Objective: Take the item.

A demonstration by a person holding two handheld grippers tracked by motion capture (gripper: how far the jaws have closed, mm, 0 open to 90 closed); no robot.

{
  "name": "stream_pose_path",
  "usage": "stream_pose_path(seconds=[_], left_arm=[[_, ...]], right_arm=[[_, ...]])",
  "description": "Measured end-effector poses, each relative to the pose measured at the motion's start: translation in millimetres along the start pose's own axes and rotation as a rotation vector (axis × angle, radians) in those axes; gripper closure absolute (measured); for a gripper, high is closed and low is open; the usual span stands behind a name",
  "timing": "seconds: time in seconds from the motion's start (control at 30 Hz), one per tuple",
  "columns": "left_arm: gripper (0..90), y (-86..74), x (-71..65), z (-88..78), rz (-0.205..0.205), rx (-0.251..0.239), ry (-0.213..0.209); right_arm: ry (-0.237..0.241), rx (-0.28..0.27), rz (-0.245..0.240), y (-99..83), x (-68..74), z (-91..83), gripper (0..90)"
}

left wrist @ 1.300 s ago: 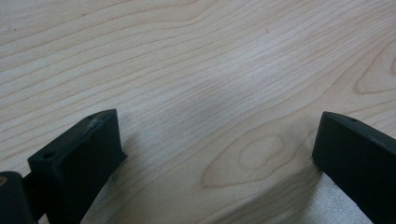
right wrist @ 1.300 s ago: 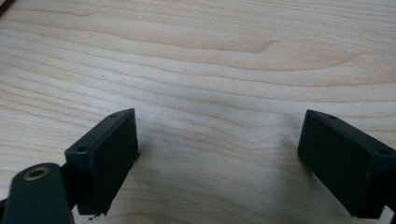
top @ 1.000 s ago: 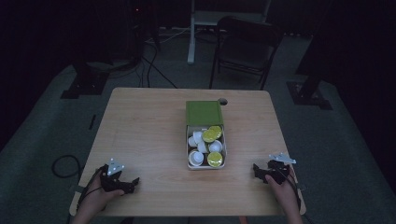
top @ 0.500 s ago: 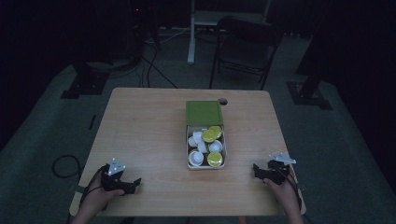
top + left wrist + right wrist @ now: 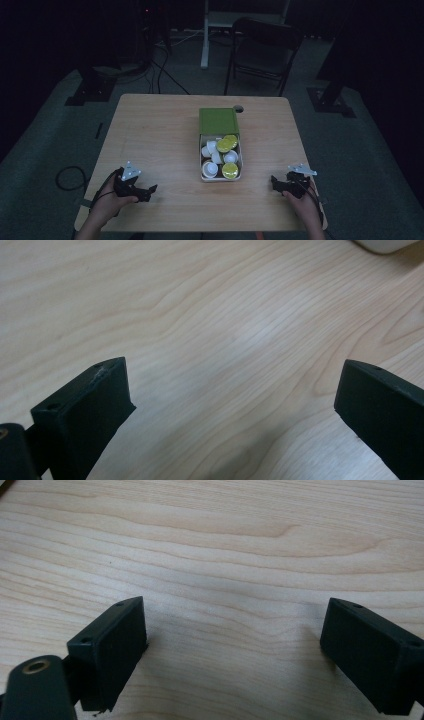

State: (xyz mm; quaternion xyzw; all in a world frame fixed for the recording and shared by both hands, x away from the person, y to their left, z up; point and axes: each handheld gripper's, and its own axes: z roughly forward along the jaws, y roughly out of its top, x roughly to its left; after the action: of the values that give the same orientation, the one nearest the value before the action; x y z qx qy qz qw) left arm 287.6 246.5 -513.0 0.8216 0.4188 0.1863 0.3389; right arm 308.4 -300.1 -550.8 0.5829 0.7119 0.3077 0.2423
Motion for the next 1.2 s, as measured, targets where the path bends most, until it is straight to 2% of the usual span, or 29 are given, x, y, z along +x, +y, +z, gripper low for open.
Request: stream_pose_path(seconds=[0.1, 0.33, 0.43, 0.57, 0.63, 0.93, 1.2], left_arm=[[1.9, 9.8, -4.1, 0.6, 0.032, 0.002, -0.002], [1.9, 29.1, -12.7, 2.1, 0.064, -0.021, -0.040], [2.0, 40.6, -18.2, 3.5, 0.093, -0.029, -0.057], [2.0, 45.7, -21.6, 4.8, 0.107, -0.032, -0.067], [2.4, 51.5, -26.9, 9.3, 0.127, -0.028, -0.077], [2.3, 73.9, -46.0, 17.8, 0.158, -0.065, -0.136], [2.4, 92.7, -62.0, 23.7, 0.221, -0.059, -0.175]], right_arm=[[0.000, 0.000, -0.001, 0.0, -0.1, 0.0, 10.7], [0.000, 0.000, 0.000, 0.0, -0.1, 0.0, 10.8], [0.000, 0.000, 0.000, 0.0, -0.1, 0.0, 10.8], [0.000, 0.000, 0.000, 0.0, -0.1, 0.0, 10.7], [0.000, 0.000, 0.000, 0.0, 0.0, 0.0, 10.8], [0.000, 0.000, -0.001, 0.0, 0.0, 0.0, 10.8], [0.000, 0.000, -0.001, 0.0, 0.0, 0.0, 10.7]])
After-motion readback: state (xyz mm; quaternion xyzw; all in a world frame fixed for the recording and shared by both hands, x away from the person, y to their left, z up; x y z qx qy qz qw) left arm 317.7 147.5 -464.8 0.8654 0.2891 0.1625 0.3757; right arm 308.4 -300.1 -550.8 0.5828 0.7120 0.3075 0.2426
